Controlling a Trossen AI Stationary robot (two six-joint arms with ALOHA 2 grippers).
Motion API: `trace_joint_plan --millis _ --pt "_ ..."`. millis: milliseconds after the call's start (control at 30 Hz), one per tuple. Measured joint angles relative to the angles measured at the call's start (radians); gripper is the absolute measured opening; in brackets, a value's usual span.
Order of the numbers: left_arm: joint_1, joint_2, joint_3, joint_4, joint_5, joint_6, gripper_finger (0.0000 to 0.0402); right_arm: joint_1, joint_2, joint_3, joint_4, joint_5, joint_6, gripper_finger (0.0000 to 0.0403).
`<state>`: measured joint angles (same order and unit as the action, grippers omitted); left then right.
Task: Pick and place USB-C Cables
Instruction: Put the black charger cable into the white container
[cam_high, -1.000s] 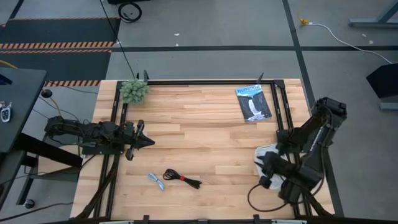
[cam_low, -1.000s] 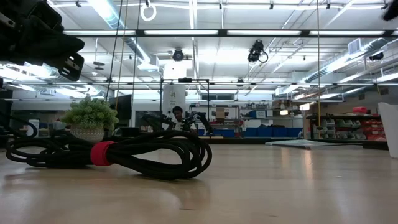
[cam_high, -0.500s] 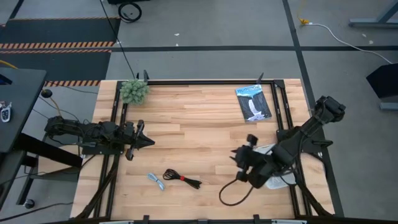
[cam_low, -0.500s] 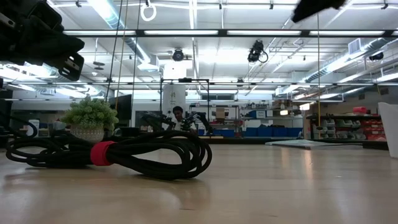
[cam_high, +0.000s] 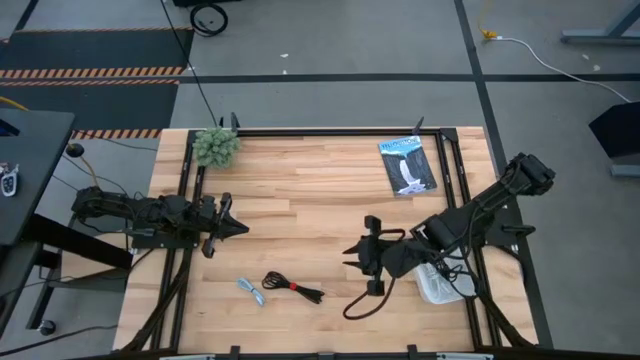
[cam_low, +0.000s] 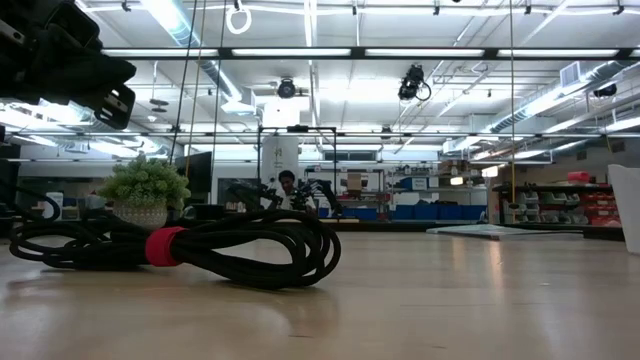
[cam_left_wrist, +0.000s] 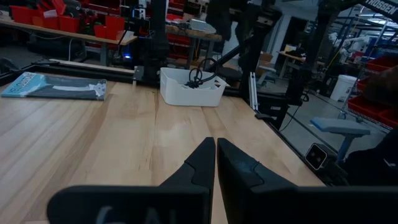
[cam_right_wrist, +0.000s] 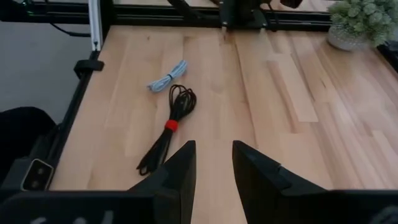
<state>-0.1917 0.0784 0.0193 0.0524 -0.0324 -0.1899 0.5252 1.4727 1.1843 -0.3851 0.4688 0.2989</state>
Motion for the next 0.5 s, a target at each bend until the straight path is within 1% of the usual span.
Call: trace_joint_plan --millis 100,233,300,367,500 --pt "0.000 0.000 0.000 0.059 -0.033 0.027 0.0025 -0.009 0.000 -0.011 0.007 0.000 -0.003 0.0110" --pt "-0.003 0.000 0.000 0.180 -0.039 -0.173 0.0025 -0.011 0.000 -0.061 0.045 0.000 -0.003 0.0110" --pt "-0.003 0.000 0.000 0.205 -0.040 -0.252 0.0025 -0.011 0.000 -0.085 0.058 -0.003 -0.004 0.0110" --pt "-0.003 0.009 0.001 0.202 -0.043 -0.290 0.0025 -0.011 0.000 -0.096 0.056 -0.004 -0.004 0.0110" --pt "-0.004 0.078 0.001 0.238 -0.042 -0.298 0.0025 -0.012 0.000 -0.098 0.064 -0.004 -0.006 0.0110"
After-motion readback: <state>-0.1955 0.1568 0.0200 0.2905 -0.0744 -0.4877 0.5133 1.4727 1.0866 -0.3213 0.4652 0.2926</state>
